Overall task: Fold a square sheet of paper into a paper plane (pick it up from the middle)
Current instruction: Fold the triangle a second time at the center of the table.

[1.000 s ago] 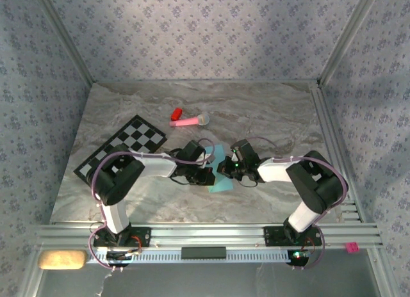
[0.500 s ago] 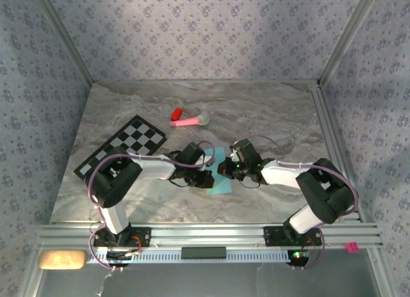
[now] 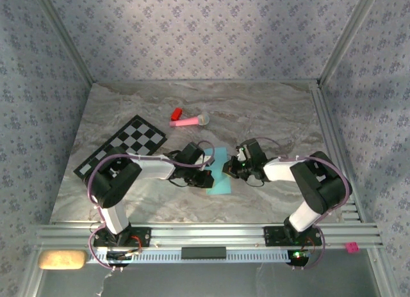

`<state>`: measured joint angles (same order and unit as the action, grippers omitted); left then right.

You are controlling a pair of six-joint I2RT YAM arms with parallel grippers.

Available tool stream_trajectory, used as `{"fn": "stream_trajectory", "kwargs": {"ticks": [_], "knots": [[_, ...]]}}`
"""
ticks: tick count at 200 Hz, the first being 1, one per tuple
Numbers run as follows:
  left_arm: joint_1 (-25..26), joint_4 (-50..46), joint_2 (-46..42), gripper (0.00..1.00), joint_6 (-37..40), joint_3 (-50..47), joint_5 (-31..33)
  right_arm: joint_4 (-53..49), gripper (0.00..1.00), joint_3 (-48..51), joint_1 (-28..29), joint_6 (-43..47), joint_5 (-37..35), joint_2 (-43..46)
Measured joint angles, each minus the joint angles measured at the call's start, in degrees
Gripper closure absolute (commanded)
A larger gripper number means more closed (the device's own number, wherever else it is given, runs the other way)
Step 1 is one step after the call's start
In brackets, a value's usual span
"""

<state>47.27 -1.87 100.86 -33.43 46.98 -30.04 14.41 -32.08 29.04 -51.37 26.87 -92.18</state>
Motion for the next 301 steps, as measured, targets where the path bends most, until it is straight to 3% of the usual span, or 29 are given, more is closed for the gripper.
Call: {"fn": "stream_trajectory", "kwargs": {"ticks": [69, 107, 151, 192, 301], "knots": [[0.0, 0.2, 0.0, 1.0, 0.7, -0.1, 0.0, -0.3, 0.96, 2.3, -3.3, 0.6, -5.7, 5.4], [0.0, 0.2, 0.0, 1.0, 0.9, -0.1, 0.0, -0.7, 0.96, 2.3, -0.8, 2.5, -5.9, 10.8], [0.0, 0.2, 0.0, 1.0, 0.9, -0.1, 0.0, 0.6, 0.97, 1.3, 3.5, 2.8, -3.3, 6.3], [0.0, 0.2, -0.1, 1.0, 0.9, -0.1, -0.1, 1.3, 0.98, 1.1, 3.0, 3.0, -2.5, 1.2], [-0.8, -4.4, -5.0, 0.93, -2.6, 2.9, 0.2, 5.0, 0.99, 2.1, 2.5, 2.1, -1.4, 0.2]]}}
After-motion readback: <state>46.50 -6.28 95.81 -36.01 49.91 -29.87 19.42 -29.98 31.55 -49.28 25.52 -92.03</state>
